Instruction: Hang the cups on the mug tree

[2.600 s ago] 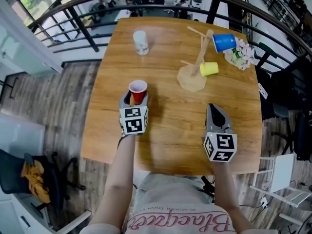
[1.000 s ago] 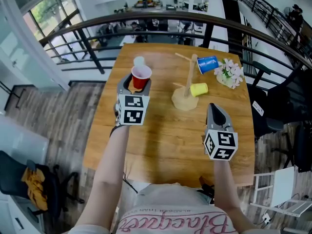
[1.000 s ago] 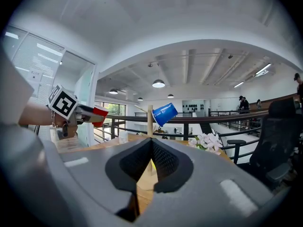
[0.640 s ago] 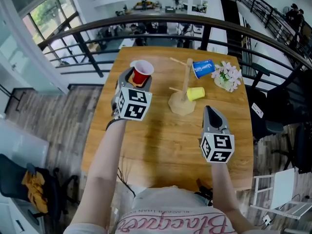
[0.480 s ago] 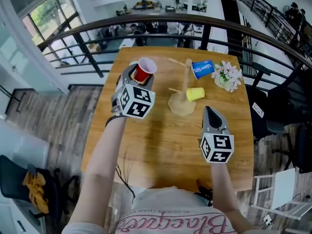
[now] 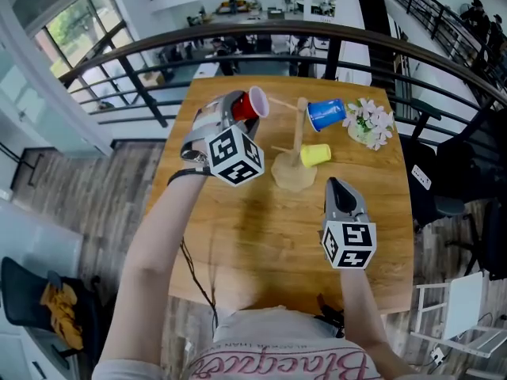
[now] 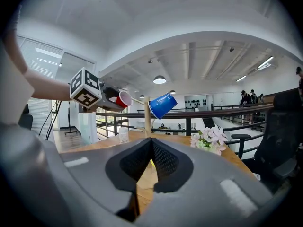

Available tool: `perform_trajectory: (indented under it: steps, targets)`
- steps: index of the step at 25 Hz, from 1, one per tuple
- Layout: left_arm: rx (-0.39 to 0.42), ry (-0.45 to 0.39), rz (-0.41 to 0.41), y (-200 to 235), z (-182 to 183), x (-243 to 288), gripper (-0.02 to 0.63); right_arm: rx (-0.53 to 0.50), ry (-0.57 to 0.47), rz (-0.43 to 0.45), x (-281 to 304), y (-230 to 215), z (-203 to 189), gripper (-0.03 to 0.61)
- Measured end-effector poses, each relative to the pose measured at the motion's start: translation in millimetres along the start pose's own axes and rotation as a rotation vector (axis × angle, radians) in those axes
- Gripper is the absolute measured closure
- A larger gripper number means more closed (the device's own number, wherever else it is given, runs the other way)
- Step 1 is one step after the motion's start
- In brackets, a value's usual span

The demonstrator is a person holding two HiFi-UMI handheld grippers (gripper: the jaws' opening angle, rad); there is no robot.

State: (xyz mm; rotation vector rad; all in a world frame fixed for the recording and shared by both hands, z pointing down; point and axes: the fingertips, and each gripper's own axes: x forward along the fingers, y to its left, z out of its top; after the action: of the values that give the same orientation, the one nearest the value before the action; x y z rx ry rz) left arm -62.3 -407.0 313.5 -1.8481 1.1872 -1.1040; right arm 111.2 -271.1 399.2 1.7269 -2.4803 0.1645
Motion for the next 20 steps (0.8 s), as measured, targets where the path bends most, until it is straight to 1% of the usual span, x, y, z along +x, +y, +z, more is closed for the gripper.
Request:
perform_trajectory:
  steps: [2,3,7,13,15,18,20]
  targets:
    - [0.147,0.010,-0.003,-3.4,5.5,4.7,0.331,0.005,0.002,-0.002,0.1,-0.2,-2.1,0.577]
    - [0.208,0.013,-0.004,-4.6,8.1,6.7,0.331,0.006,0.004,-0.002,-0.1,-0.3,-3.1,0.577]
    - [0.369,0.024,-0.010,-7.1,17.9,15.0,0.331,0.013,0.006,-0.007,0.4,-4.1,-5.9,0.577]
    - [0.679,0.070,-0.018,-19.8,28.5,23.8,0.330,0.040,-0.003,-0.010,0.6,-6.8,-6.5,0.577]
    - [0.762,0.088,-0.031,-23.7,30.5,25.8,0.330,0.047,-0.007,-0.009,-0.3,-7.0,-5.6,0.577]
    - [0.845,0.108,-0.043,-27.2,34.7,29.3,0.330,0.076,-0.012,-0.007,-1.6,-9.4,-5.7,0.577]
    - [0.915,0.114,-0.040,-31.5,38.3,30.6,0.330,0.092,-0.014,-0.008,-2.7,-11.3,-7.5,0.577]
